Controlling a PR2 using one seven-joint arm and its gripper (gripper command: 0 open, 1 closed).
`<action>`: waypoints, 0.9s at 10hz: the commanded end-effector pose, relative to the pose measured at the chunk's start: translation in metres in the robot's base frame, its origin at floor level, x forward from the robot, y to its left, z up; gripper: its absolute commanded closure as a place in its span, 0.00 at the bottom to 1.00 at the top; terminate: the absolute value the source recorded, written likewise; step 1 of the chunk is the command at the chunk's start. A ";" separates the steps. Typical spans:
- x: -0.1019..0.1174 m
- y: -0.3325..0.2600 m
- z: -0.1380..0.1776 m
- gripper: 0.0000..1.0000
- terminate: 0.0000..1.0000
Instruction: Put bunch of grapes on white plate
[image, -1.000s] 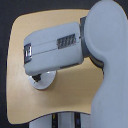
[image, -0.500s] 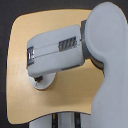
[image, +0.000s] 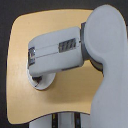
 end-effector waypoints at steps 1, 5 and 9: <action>0.010 -0.003 -0.021 1.00 0.00; 0.014 -0.007 -0.030 1.00 0.00; 0.018 -0.006 -0.036 1.00 0.00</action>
